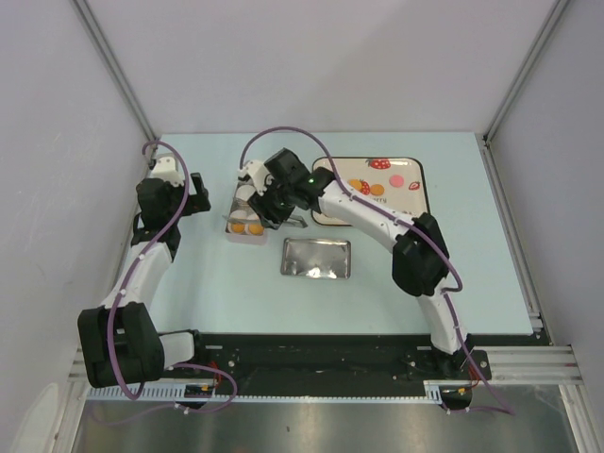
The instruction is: Pack the cookies
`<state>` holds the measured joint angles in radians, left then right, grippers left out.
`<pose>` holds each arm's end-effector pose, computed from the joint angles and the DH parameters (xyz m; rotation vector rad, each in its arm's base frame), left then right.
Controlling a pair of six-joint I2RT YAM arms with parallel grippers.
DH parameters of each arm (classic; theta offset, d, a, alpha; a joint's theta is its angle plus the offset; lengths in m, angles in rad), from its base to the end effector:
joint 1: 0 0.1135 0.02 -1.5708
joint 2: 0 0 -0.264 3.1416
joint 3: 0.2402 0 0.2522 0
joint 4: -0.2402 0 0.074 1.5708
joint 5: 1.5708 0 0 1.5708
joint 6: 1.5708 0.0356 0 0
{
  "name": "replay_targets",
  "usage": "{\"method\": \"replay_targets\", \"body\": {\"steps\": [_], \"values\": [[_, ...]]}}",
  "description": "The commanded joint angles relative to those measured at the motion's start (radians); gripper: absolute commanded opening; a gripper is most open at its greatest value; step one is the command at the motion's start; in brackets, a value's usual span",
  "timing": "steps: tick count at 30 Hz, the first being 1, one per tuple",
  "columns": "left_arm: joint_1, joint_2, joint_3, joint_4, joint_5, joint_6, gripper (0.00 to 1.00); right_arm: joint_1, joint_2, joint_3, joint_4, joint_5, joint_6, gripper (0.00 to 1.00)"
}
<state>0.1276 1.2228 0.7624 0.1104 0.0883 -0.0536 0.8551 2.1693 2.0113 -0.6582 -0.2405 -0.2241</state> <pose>0.2770 0.0324 0.2691 -0.1145 1.9161 -0.0351 0.3180 0.3787 0.2732 -1.3506 2.0284 0.5789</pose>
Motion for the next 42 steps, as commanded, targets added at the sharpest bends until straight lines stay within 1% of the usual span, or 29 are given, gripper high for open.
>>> {"method": "replay_targets", "body": {"steps": [1,5,9,10,12,13,16,17,23,28,35,42], "values": [[0.01,-0.034,-0.002,0.038,0.022,-0.011,1.0,-0.024,-0.149,0.049,0.032,0.017,0.023,0.55],[0.01,-0.04,-0.005,0.038,0.03,-0.012,1.0,-0.068,-0.196,0.034,0.034,0.036,0.029,0.54],[0.012,-0.051,-0.011,0.043,0.044,-0.009,1.0,-0.151,-0.252,-0.023,0.049,0.046,0.032,0.54],[0.01,-0.051,-0.012,0.048,0.047,-0.009,1.0,-0.197,-0.262,-0.058,0.054,0.049,0.034,0.54],[0.01,-0.057,-0.02,0.052,0.065,-0.006,1.0,-0.249,-0.304,-0.103,0.077,0.043,0.042,0.54],[0.01,-0.057,-0.021,0.057,0.071,-0.003,1.0,-0.299,-0.318,-0.124,0.084,0.041,0.043,0.54],[0.01,-0.062,-0.028,0.064,0.099,0.001,1.0,-0.375,-0.365,-0.213,0.111,0.029,0.045,0.54],[0.01,-0.062,-0.029,0.067,0.111,0.003,1.0,-0.422,-0.376,-0.262,0.124,0.02,0.043,0.55],[0.01,-0.055,-0.031,0.071,0.157,0.008,1.0,-0.559,-0.443,-0.408,0.172,0.004,0.032,0.55],[0.012,-0.048,-0.032,0.069,0.18,0.012,1.0,-0.622,-0.447,-0.494,0.195,-0.022,0.034,0.55],[0.01,-0.043,-0.035,0.066,0.188,0.02,1.0,-0.654,-0.422,-0.517,0.19,-0.034,0.037,0.55],[0.01,-0.04,-0.038,0.063,0.194,0.032,1.0,-0.682,-0.433,-0.554,0.16,-0.025,0.02,0.55]]}}
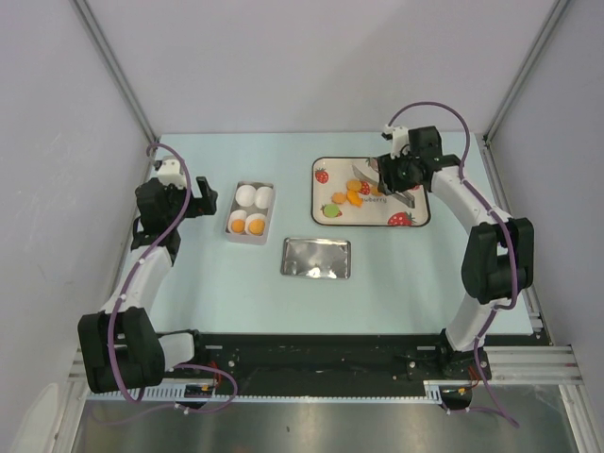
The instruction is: Pack the cookies
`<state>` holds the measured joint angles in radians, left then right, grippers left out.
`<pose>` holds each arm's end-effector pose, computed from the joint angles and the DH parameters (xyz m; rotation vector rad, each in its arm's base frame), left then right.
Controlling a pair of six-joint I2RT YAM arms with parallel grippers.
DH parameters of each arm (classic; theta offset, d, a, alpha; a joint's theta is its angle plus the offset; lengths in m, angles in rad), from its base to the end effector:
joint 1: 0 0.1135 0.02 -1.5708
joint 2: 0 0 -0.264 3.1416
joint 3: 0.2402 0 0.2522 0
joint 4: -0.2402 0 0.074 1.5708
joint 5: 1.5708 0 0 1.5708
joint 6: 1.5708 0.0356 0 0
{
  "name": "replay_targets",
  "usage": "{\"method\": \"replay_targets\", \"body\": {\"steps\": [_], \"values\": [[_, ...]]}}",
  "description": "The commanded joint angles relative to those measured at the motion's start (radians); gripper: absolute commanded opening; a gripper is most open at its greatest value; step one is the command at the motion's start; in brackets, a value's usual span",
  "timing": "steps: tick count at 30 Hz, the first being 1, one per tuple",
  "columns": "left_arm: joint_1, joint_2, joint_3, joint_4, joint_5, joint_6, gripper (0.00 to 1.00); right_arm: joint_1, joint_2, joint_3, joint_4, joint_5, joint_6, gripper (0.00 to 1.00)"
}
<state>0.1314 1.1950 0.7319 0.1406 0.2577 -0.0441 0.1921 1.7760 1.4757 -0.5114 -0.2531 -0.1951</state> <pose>0.2707 0.0266 0.2690 0.0100 1.8864 -0.1841 0.3911 0.0852 0.2781 -0.5732 2.2993 0.2997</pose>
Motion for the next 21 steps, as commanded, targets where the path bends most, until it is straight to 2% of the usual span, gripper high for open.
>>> {"method": "replay_targets", "body": {"steps": [1,12,21], "values": [[0.007,-0.012,-0.009,0.033,0.026,0.024,1.0,-0.023,-0.046,-0.025,0.013,-0.012,-0.013,0.55],[0.007,-0.018,-0.019,0.034,0.029,0.024,1.0,-0.071,-0.098,-0.132,0.008,-0.012,-0.044,0.56],[0.008,-0.026,-0.022,0.034,0.028,0.026,1.0,-0.105,-0.101,-0.158,0.014,-0.043,-0.043,0.56]]}}
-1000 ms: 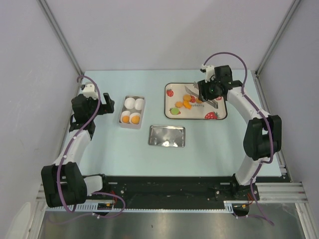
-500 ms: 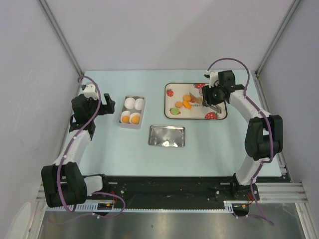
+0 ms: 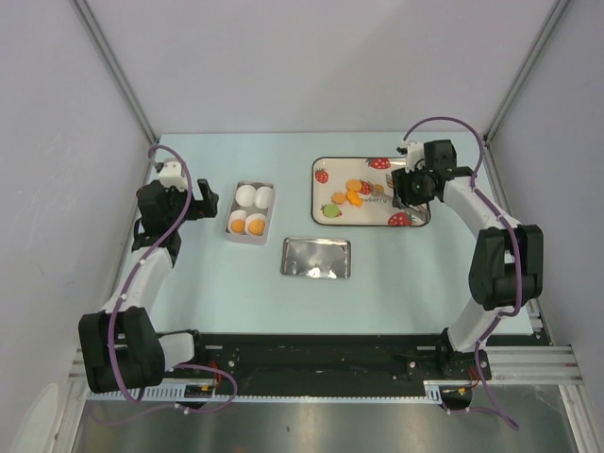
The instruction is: Pack the cookies
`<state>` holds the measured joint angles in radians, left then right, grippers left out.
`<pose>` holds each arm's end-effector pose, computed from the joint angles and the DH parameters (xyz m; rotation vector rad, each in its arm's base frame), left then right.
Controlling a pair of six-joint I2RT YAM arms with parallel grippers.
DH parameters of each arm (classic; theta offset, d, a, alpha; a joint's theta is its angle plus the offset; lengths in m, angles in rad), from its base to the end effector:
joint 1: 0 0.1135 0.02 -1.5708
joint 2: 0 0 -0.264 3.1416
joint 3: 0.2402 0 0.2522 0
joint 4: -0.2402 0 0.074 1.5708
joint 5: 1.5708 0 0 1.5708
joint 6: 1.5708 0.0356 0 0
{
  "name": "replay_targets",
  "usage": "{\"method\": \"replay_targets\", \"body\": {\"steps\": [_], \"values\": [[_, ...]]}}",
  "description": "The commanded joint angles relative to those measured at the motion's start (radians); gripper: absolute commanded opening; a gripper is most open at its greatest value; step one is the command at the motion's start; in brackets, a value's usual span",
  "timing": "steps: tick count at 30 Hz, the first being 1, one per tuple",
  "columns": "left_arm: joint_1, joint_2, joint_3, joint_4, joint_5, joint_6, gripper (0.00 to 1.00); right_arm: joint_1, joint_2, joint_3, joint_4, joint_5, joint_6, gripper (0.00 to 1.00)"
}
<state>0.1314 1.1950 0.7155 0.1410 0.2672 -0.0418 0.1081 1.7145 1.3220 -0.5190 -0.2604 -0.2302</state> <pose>0.2692 0.0261 0.2633 0.0158 1.9014 -0.1941 0.3703 0.0494 0.2508 -0.5220 2.4027 0.2697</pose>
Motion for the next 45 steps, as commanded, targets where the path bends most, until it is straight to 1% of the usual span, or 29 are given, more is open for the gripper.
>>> {"method": "replay_targets", "body": {"steps": [1,5,17,39,45], "values": [[0.007,-0.025,-0.005,0.034,0.018,0.022,1.0,-0.024,-0.036,-0.004,0.022,-0.043,-0.006,0.56],[0.007,-0.026,-0.005,0.035,0.017,0.02,1.0,-0.042,-0.021,-0.004,0.019,-0.079,0.006,0.56],[0.007,-0.02,-0.007,0.04,0.017,0.016,1.0,-0.041,0.005,-0.003,0.019,-0.099,0.009,0.55],[0.007,-0.02,-0.005,0.043,0.018,0.014,1.0,-0.019,0.043,-0.003,0.036,-0.076,0.006,0.55],[0.007,-0.02,-0.004,0.042,0.018,0.014,1.0,-0.013,0.043,-0.004,0.037,-0.066,0.002,0.52]]}}
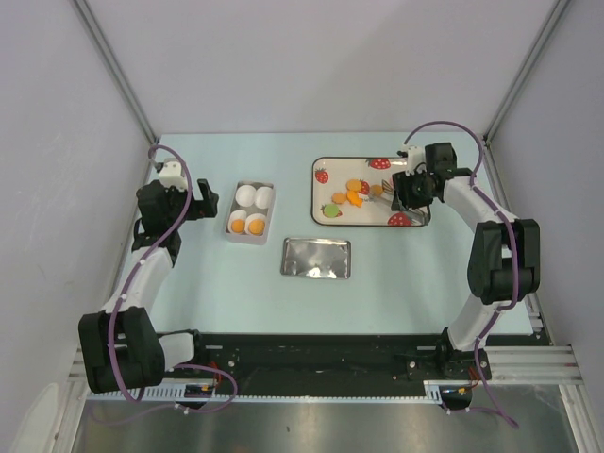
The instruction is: Pack the cookies
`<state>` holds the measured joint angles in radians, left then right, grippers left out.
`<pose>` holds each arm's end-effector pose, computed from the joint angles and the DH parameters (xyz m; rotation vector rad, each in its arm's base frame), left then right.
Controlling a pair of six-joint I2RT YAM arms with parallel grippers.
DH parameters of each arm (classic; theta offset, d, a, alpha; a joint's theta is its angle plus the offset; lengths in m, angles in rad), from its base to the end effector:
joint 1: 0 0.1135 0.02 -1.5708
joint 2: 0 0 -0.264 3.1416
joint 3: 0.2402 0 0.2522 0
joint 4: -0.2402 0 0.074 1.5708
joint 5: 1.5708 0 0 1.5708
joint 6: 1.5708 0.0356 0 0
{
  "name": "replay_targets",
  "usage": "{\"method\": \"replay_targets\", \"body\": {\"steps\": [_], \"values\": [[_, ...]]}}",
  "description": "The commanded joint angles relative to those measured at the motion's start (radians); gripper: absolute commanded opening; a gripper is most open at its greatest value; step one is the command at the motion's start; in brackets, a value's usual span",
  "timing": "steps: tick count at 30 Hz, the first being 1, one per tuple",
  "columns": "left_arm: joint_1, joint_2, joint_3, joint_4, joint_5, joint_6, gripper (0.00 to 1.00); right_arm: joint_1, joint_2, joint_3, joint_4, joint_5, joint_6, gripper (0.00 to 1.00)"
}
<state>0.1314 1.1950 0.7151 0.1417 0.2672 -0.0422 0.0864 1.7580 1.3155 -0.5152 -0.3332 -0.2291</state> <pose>0.2692 0.0261 0.2633 0.0154 1.9012 -0.1944 0.3757 0.0442 0.2342 -0.5211 2.4340 0.3608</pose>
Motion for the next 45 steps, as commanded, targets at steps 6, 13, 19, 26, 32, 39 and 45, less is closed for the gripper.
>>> {"method": "replay_targets", "body": {"steps": [6,13,19,26,32,39,45], "values": [[0.007,-0.018,-0.002,0.042,0.02,0.011,1.0,0.019,0.001,0.002,0.035,0.034,-0.003,0.5],[0.007,-0.023,0.001,0.038,0.017,0.015,1.0,0.032,-0.015,0.002,0.043,0.043,-0.001,0.43],[0.007,-0.018,0.0,0.038,0.02,0.015,1.0,0.039,-0.066,0.002,0.044,0.034,0.005,0.41],[0.007,-0.018,-0.002,0.039,0.02,0.013,1.0,0.05,-0.132,0.014,0.03,0.033,0.011,0.41],[0.007,-0.017,0.0,0.041,0.023,0.013,1.0,0.099,-0.186,0.057,-0.003,0.034,0.02,0.42],[0.007,-0.021,0.003,0.039,0.032,0.004,1.0,0.252,-0.17,0.162,-0.045,0.072,0.045,0.42],[0.007,0.001,0.015,0.024,0.029,-0.001,1.0,0.403,-0.062,0.312,-0.06,0.1,0.051,0.43]]}}
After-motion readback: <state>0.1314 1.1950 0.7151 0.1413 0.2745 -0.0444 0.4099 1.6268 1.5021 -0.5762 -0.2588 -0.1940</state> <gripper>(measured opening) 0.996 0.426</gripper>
